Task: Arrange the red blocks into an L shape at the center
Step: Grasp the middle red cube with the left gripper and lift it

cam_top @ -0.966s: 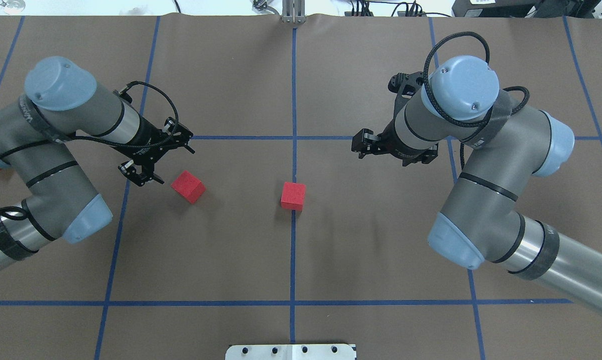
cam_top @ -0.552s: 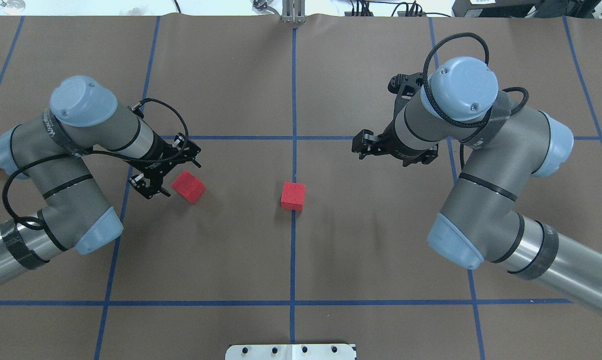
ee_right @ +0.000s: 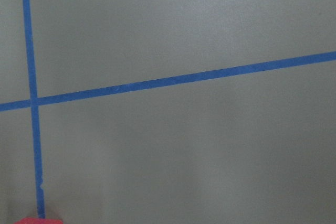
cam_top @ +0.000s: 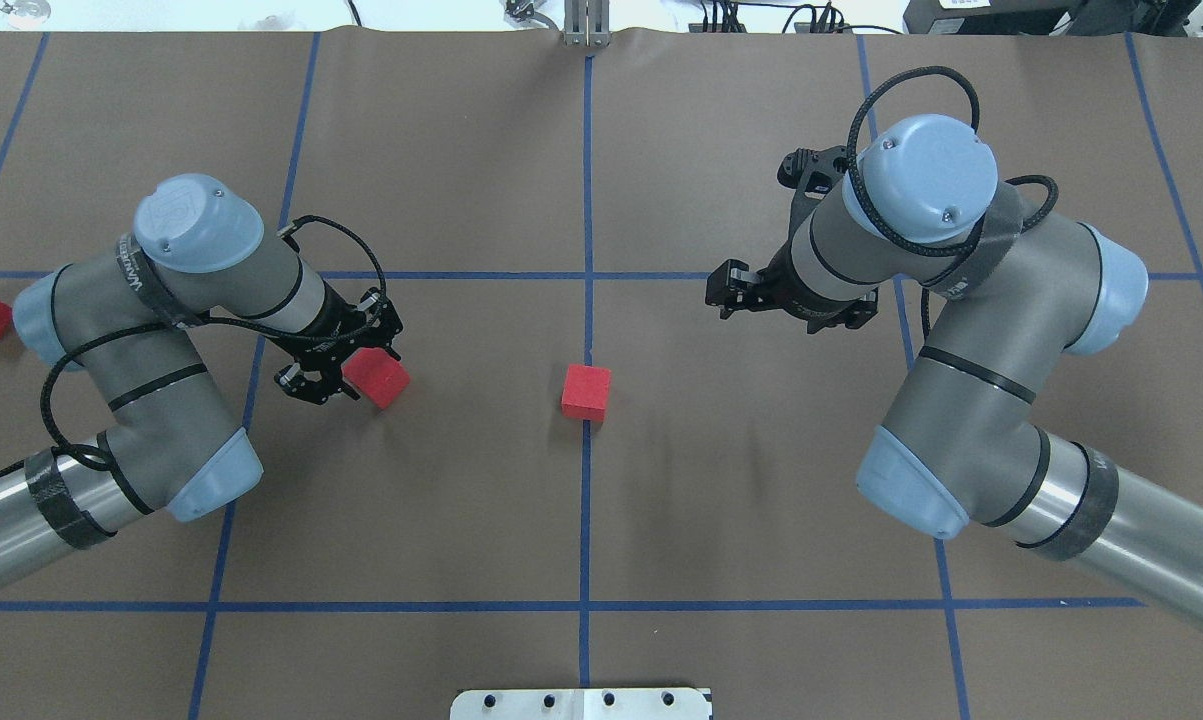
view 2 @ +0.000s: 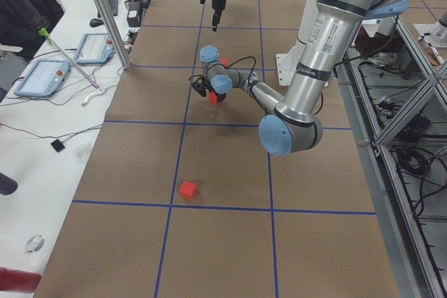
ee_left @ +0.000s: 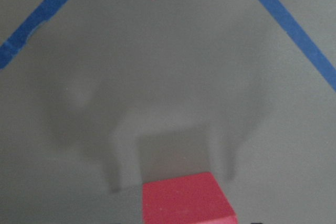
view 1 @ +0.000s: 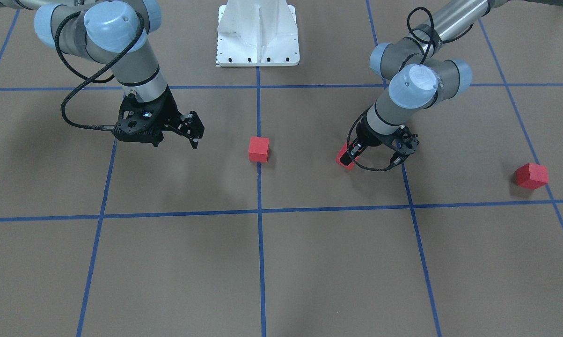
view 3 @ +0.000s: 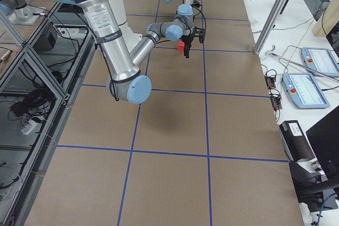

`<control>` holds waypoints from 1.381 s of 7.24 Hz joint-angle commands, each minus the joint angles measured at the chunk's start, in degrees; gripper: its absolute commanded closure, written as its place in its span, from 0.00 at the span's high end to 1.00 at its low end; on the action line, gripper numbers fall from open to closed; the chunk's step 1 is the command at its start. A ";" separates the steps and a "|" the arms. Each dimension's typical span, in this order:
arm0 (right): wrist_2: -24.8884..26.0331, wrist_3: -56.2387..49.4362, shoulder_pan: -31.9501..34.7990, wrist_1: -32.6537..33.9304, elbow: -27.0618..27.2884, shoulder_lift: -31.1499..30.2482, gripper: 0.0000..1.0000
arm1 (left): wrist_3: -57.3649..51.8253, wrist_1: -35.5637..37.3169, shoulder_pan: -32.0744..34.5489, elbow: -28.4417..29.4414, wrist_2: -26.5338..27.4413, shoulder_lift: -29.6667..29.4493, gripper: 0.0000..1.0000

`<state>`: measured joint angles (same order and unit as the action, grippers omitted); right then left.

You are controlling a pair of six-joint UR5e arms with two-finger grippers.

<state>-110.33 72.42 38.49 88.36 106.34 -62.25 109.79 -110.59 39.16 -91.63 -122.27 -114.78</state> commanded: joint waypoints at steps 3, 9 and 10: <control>-1.46 -8.57 4.82 -0.38 3.16 -6.71 1.00 | -18.65 2.75 -0.05 3.20 0.36 -12.37 0.00; -1.29 -10.90 5.45 -0.47 2.73 -7.97 1.00 | -40.79 11.10 -5.04 21.83 8.79 -31.73 0.00; -1.29 -10.81 5.37 -1.69 2.03 -7.97 1.00 | -40.79 11.36 -6.02 22.54 9.07 -32.43 0.00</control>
<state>-111.66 61.57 43.93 87.64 108.99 -70.22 69.30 -99.47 34.59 -70.41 -114.19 -146.06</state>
